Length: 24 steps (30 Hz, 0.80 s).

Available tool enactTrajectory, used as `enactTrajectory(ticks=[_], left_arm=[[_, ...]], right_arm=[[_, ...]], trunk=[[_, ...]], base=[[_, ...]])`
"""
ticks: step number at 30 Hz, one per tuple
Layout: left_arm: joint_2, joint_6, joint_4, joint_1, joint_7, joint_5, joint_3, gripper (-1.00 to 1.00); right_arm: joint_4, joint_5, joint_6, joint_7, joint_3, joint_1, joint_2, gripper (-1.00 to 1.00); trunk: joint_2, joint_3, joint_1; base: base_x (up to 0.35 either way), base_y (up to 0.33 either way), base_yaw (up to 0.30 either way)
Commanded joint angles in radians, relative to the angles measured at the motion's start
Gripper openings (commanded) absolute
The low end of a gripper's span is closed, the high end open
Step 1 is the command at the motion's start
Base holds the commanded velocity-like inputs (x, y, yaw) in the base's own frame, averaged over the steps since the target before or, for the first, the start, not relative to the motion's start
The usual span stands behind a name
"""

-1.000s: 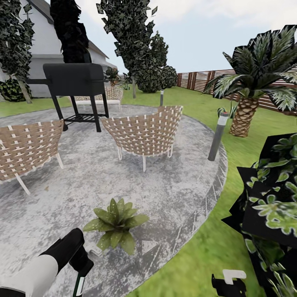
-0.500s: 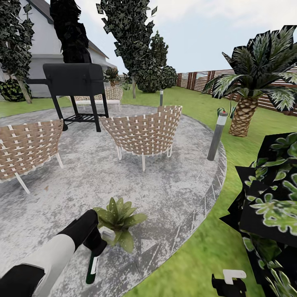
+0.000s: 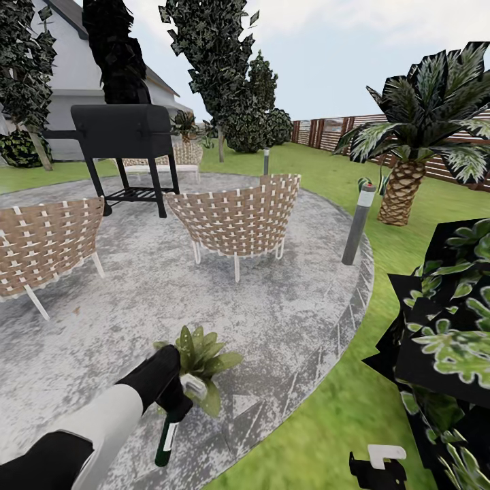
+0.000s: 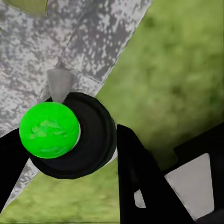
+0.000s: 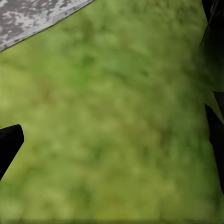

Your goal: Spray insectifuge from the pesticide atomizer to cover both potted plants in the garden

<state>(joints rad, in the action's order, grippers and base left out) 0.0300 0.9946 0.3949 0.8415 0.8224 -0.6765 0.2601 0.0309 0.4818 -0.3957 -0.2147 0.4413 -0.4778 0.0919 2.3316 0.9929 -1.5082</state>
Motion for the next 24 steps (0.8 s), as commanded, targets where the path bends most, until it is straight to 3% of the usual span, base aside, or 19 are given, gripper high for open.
enactTrajectory(ticks=[1,3,8,9,11,16,24], left_arm=[[-0.003,0.002,0.001,0.0,0.011,-0.008,0.002,-1.0],[-0.016,0.001,0.0,-0.002,0.011,-0.008,0.001,-1.0],[-0.092,-0.012,-0.001,-0.005,0.012,-0.003,0.001,-1.0],[-0.095,-0.012,-0.001,-0.005,0.012,-0.004,0.0,-1.0],[-0.09,-0.011,0.0,-0.005,0.012,-0.006,-0.002,-1.0],[-0.048,-0.005,0.012,-0.004,0.009,-0.012,-0.004,-1.0],[-0.044,-0.013,-0.002,-0.018,0.006,-0.01,-0.002,-1.0]], right_arm=[[-0.002,0.011,-0.003,-0.005,0.007,-0.001,0.0,1.0],[-0.002,0.011,-0.003,-0.005,0.007,-0.001,0.001,1.0],[-0.002,0.011,-0.003,-0.005,0.007,-0.001,0.001,1.0],[-0.002,0.011,-0.003,-0.005,0.007,-0.001,0.0,1.0],[-0.002,0.01,-0.003,-0.005,0.007,-0.001,0.001,1.0],[-0.002,0.01,-0.003,-0.005,0.007,-0.001,-0.001,1.0],[-0.002,0.011,-0.003,-0.003,0.006,-0.001,-0.001,1.0]], trunk=[[0.0,0.001,0.0],[0.0,0.001,0.0],[0.0,0.001,0.0],[0.0,0.001,0.0],[0.0,0.001,0.0],[0.0,0.001,0.0],[0.0,0.001,0.0]], base=[[0.0,0.0,0.0],[0.0,0.0,0.0],[0.0,0.0,0.0],[0.0,0.0,0.0],[0.0,0.0,0.0],[0.0,0.0,0.0],[0.0,0.0,0.0]])
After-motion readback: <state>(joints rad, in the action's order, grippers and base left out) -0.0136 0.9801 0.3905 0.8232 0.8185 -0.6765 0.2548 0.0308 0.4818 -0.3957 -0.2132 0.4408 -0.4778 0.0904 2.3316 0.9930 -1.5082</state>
